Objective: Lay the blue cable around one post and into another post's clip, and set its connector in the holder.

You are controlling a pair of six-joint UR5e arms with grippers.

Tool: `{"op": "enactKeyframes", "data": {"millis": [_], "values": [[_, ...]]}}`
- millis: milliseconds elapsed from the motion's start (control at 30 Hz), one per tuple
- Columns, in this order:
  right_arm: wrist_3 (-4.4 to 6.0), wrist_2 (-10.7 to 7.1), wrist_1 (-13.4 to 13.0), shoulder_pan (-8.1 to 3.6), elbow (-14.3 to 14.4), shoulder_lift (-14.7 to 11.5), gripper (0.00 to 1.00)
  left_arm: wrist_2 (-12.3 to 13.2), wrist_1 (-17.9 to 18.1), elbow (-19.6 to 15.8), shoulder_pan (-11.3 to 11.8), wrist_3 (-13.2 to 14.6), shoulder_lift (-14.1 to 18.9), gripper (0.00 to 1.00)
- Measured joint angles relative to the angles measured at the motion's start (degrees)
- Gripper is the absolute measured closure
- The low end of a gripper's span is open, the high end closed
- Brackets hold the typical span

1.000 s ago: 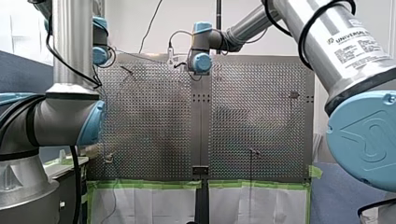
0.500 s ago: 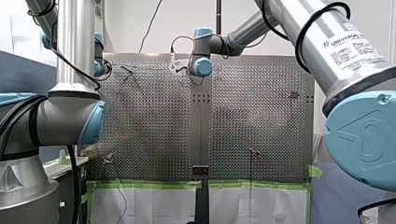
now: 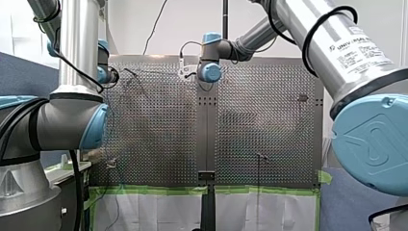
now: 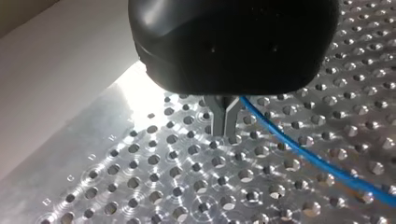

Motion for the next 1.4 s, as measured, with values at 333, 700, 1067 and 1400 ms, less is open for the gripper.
{"op": "enactKeyframes", "data": {"millis": [333, 700, 1067, 1400], "values": [[0.81, 0.99, 1.5, -2.11, 0.1, 0.3, 1.0, -0.1, -0.2, 0.0, -1.3, 0.3, -1.8, 0.91], [0.82, 1.95, 5.1, -4.19, 2.3, 0.5, 1.0, -0.2, 0.2, -0.9, -2.6, 0.1, -2.0, 0.6], [3.02, 2.9, 0.9, -5.68, 7.7, 0.5, 1.0, -0.2, 0.2, -1.0, -3.1, -0.5, -2.0, 0.13], [5.26, 5.5, -4.3, -8.07, 13.0, 0.5, 1.0, -2.9, 0.1, -2.8, -3.3, 0.1, -2.1, 0.0]]}}
